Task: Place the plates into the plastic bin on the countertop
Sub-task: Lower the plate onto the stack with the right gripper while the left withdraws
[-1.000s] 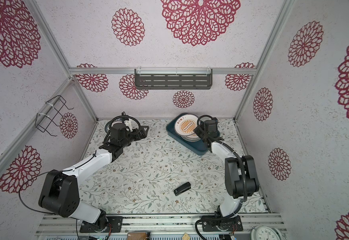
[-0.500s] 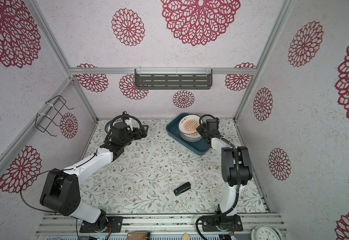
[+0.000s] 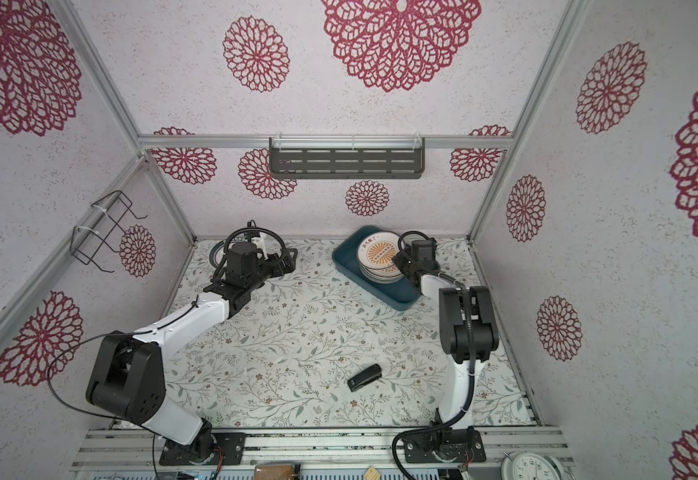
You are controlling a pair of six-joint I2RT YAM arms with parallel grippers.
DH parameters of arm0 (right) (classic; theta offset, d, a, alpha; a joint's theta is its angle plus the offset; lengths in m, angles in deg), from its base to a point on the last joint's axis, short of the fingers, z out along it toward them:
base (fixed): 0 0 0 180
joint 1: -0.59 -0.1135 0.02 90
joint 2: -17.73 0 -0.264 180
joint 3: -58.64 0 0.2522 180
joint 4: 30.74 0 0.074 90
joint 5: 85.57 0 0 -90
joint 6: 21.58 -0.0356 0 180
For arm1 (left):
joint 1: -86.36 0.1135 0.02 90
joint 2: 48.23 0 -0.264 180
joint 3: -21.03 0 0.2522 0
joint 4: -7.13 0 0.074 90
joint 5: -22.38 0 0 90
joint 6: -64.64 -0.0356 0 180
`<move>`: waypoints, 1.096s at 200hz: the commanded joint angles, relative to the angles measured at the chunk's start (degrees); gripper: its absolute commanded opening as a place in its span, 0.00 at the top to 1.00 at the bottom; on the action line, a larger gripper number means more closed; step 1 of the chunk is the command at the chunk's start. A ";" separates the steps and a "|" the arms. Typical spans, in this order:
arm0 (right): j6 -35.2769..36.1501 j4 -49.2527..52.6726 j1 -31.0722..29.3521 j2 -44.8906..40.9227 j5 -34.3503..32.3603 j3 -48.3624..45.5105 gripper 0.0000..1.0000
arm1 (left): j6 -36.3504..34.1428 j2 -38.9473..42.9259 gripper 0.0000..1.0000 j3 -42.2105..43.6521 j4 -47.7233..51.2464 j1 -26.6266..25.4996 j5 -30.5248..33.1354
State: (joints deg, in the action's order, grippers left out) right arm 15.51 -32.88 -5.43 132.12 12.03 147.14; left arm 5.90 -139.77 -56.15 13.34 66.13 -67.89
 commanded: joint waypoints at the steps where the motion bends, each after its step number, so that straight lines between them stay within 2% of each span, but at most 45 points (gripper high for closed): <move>1: -1.86 -4.89 0.40 0.40 0.93 2.87 1.00 | -0.41 -0.39 0.03 -1.27 0.17 -0.44 0.82; 76: -6.30 -3.25 1.38 -0.70 -1.64 -0.68 1.00 | -0.51 -0.90 0.03 -1.79 1.10 -0.37 1.38; 148: -5.51 -0.74 1.63 -4.06 -0.73 -5.21 1.00 | -0.58 -4.72 0.03 -5.31 5.87 0.49 3.55; 156: -5.17 -0.24 1.63 -3.85 -0.21 -4.91 0.91 | -0.22 -5.00 0.03 -5.40 6.03 0.75 3.44; 169: -4.47 0.67 1.55 -3.76 0.31 -4.16 0.71 | 0.74 -5.30 0.03 -5.33 6.31 1.41 3.44; 180: -3.66 2.11 1.54 -3.81 0.24 -3.43 0.61 | 1.89 -5.46 0.03 -5.17 6.69 2.20 3.48; 219: -1.69 5.31 1.50 -4.20 -0.16 -1.52 0.45 | 6.05 -5.74 0.03 -5.14 11.07 6.58 4.86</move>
State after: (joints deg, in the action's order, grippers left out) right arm 11.71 -31.26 -4.01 130.85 12.20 144.25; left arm 8.94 -144.91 -60.50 20.71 69.71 -64.72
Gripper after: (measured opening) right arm 0.514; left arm 0.971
